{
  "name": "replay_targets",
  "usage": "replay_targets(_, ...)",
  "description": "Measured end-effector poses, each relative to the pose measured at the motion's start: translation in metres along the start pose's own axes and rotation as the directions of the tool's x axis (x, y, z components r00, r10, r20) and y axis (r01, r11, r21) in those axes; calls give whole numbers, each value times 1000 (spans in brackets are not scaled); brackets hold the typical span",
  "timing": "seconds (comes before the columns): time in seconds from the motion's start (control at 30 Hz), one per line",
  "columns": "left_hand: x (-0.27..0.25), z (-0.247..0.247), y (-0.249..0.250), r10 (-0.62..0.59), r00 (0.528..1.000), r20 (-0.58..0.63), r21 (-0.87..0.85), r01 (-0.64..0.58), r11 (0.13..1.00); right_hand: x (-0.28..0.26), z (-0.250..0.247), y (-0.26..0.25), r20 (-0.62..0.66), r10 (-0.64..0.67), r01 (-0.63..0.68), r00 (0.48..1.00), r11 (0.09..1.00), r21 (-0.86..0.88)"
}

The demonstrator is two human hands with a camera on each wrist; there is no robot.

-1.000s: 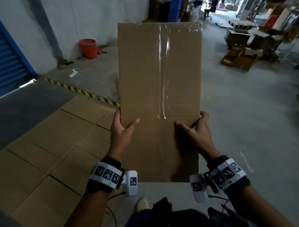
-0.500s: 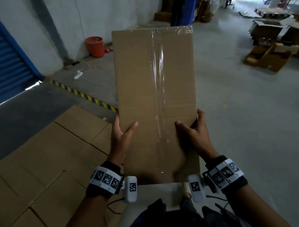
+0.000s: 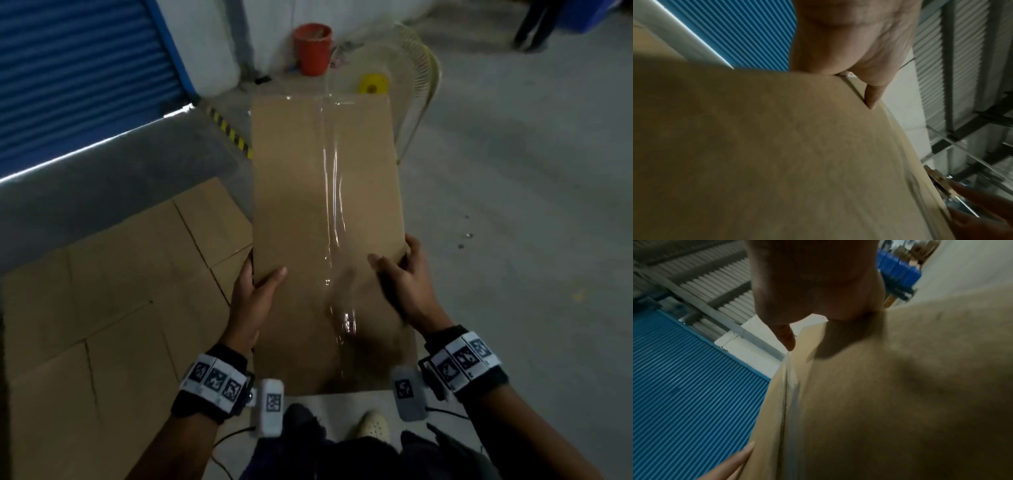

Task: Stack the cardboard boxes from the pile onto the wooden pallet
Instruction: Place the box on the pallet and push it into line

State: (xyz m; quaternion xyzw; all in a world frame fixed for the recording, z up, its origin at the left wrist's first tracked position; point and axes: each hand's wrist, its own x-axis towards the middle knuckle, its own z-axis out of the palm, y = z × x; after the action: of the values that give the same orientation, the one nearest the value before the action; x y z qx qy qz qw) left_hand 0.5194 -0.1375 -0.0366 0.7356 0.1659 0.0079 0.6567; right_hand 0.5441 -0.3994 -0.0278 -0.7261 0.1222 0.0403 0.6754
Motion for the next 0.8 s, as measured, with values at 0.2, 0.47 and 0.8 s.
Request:
replay_targets(0.2, 22, -12, -34, -75, 962, -264, 87, 101, 991, 54, 44, 11, 130, 87, -74, 988, 992, -99)
replay_targets(0.47, 87, -46, -29, -46, 877, -477, -60, 20, 998, 146, 111, -24, 425, -29, 107, 905, 982, -159)
replay_targets(0.8, 187, -94, 0, -22, 826, -564, -170, -90, 981, 238, 208, -65, 485, 67, 66, 872, 965, -252)
